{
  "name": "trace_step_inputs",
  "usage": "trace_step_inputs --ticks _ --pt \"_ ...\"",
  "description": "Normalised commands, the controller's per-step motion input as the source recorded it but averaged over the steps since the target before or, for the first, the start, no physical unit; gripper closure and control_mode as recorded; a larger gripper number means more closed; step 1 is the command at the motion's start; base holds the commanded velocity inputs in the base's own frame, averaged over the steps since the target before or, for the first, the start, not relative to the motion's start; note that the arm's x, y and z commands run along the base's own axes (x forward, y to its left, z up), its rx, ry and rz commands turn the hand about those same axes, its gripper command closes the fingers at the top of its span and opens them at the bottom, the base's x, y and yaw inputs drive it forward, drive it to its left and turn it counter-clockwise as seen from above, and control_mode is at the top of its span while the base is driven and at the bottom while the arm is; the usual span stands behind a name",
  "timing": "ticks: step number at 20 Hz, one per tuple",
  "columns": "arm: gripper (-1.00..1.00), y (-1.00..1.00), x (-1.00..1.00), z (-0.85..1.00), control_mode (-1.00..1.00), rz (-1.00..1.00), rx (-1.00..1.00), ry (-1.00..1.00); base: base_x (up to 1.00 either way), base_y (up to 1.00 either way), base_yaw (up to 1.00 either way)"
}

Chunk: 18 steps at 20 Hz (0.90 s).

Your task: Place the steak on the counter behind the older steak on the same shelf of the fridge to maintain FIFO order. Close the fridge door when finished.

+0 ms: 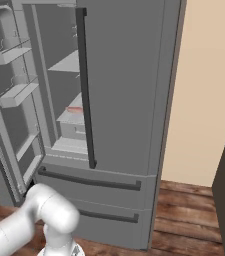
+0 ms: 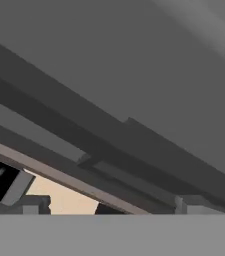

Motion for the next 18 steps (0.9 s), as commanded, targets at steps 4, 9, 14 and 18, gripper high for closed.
trace_step_inputs --ticks 4,9,14,18 --pt "-1.00 0.00 0.75 -0.12 -1.00 -0.08 0.00 0.00 0.00 0.00 0.00" --pt "-1.00 -0.01 0.48 -0.04 -1.00 -0.07 0.00 0.00 0.00 0.00 0.00" --pt "-1.00 -0.31 0.00 0.00 -1.00 -0.09 0.01 0.00 0.00 0.00 0.00" --pt "-1.00 -0.51 0.00 0.00 -1.00 -0.09 0.04 0.00 0.00 0.00 0.00"
